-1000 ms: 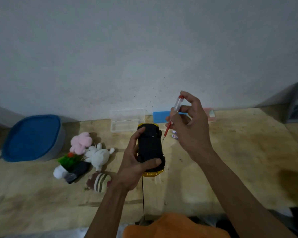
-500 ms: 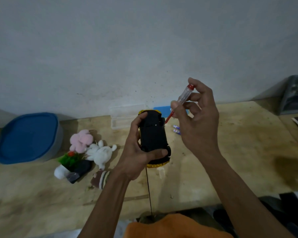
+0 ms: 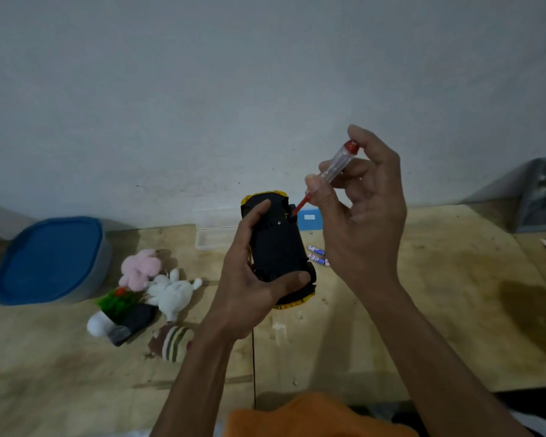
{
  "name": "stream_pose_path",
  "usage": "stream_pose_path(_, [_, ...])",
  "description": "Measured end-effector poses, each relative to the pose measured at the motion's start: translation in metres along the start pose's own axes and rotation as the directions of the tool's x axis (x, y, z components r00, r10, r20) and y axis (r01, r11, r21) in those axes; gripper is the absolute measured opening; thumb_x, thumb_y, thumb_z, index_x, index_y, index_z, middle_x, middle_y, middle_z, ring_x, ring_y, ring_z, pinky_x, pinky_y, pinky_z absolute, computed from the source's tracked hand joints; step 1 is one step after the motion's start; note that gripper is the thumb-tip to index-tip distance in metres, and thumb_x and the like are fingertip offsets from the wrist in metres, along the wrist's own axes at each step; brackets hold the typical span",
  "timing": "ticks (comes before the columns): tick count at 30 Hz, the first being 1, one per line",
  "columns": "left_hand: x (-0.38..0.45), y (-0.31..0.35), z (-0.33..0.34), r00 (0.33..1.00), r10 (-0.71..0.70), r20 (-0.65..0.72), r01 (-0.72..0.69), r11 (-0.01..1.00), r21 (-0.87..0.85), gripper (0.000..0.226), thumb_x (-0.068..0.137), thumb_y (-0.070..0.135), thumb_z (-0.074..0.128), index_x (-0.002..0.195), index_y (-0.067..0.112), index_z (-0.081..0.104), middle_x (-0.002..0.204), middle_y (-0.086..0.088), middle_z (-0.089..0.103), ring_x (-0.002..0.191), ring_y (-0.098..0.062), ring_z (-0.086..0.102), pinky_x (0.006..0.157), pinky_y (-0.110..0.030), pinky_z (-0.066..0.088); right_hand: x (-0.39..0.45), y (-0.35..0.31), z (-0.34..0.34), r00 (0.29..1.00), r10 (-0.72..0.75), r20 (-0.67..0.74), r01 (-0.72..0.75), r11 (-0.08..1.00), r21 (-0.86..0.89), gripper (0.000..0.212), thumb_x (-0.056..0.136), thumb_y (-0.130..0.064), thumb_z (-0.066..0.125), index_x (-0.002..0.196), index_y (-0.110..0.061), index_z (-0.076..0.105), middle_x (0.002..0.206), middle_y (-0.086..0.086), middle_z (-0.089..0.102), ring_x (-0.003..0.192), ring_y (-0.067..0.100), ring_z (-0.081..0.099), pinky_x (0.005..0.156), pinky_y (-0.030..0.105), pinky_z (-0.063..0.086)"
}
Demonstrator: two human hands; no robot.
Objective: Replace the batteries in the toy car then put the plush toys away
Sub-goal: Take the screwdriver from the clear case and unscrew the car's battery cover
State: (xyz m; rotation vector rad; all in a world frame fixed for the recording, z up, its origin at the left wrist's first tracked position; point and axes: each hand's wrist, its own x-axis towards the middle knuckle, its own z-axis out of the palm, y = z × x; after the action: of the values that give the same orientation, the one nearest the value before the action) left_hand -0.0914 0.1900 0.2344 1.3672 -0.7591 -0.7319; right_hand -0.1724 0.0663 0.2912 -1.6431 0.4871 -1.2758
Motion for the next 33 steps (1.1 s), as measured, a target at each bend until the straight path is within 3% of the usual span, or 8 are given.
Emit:
stream_pose_path(3, [0.0, 0.004, 0.013, 1.0, 0.009, -0.007, -0.009, 0.998, 0.063, 0.105, 0.067, -0.004, 0.088, 0.149, 0.034, 0.035, 0.142, 0.02, 0.047, 0.122, -0.003, 0.057, 0.087, -0.03, 0.059, 0.003, 0.002, -0.009, 1.0, 0.01, 0.027, -0.011, 0.999, 0.034, 0.053, 0.09, -0.003, 0.07, 0.132, -0.023, 0.045, 0.102, 0.01, 0.065, 0.095, 0.021, 0.068, 0.084, 0.029, 0.057])
stream_pose_path(9, [0.005, 0.011, 0.029, 1.0, 0.02, 0.019, -0.022, 0.994, 0.106, 0.11, 0.067, -0.008, 0.087, 0.15, 0.036, 0.03, 0.143, 0.02, 0.043, 0.114, -0.003, 0.062, 0.08, -0.031, 0.061, 0.011, 0.008, -0.027, 0.999, 0.002, 0.04, -0.004, 0.999, 0.046, 0.055, 0.09, 0.001, 0.07, 0.132, -0.024, 0.045, 0.103, 0.013, 0.063, 0.097, 0.024, 0.067, 0.086, 0.046, 0.058])
stream_pose_path(19, [0.009, 0.012, 0.042, 1.0, 0.003, 0.02, -0.006, 0.991, 0.135, 0.111, 0.066, -0.006, 0.088, 0.15, 0.038, 0.03, 0.144, 0.019, 0.044, 0.121, -0.014, 0.06, 0.087, -0.043, 0.061, 0.015, 0.015, -0.042, 0.999, 0.03, 0.035, -0.032, 0.999, 0.037, 0.054, 0.091, -0.001, 0.069, 0.135, -0.02, 0.044, 0.101, 0.011, 0.064, 0.097, 0.024, 0.068, 0.082, 0.048, 0.059])
stream_pose_path(23, [0.01, 0.013, 0.045, 1.0, -0.003, 0.023, 0.0, 0.993, 0.118, 0.11, 0.066, -0.008, 0.087, 0.148, 0.038, 0.032, 0.14, 0.025, 0.046, 0.121, -0.012, 0.059, 0.087, -0.04, 0.06, 0.016, 0.016, -0.045, 0.997, 0.015, 0.075, -0.015, 1.0, 0.005, 0.054, 0.092, -0.002, 0.068, 0.137, -0.016, 0.044, 0.102, 0.006, 0.064, 0.099, 0.022, 0.068, 0.081, 0.041, 0.06])
stream_pose_path(27, [0.01, 0.013, 0.048, 1.0, -0.008, 0.025, 0.006, 0.996, 0.092, 0.109, 0.065, -0.009, 0.087, 0.145, 0.042, 0.034, 0.14, 0.02, 0.047, 0.115, -0.013, 0.063, 0.082, -0.035, 0.061, 0.02, 0.017, -0.048, 0.986, -0.029, 0.162, 0.034, 0.999, -0.029, 0.054, 0.093, -0.002, 0.066, 0.14, -0.012, 0.041, 0.104, 0.005, 0.064, 0.099, 0.023, 0.068, 0.08, 0.04, 0.06])
stream_pose_path(30, [0.01, 0.014, 0.047, 0.999, -0.02, 0.03, 0.017, 0.998, 0.067, 0.107, 0.064, -0.006, 0.088, 0.143, 0.046, 0.037, 0.139, 0.016, 0.049, 0.113, -0.019, 0.065, 0.081, -0.038, 0.061, 0.023, 0.017, -0.052, 0.974, -0.036, 0.222, 0.045, 0.998, -0.037, 0.051, 0.095, -0.004, 0.062, 0.14, -0.014, 0.039, 0.11, 0.003, 0.065, 0.102, 0.022, 0.068, 0.08, 0.038, 0.06])
stream_pose_path(33, [0.009, 0.015, 0.047, 0.999, -0.022, 0.023, 0.02, 0.998, 0.064, 0.107, 0.065, -0.009, 0.087, 0.143, 0.045, 0.037, 0.137, 0.018, 0.049, 0.113, -0.016, 0.064, 0.079, -0.036, 0.061, 0.025, 0.014, -0.053, 0.973, -0.057, 0.225, 0.08, 0.992, -0.096, 0.051, 0.092, -0.007, 0.069, 0.135, -0.018, 0.045, 0.114, 0.001, 0.062, 0.101, 0.011, 0.063, 0.075, 0.021, 0.056])
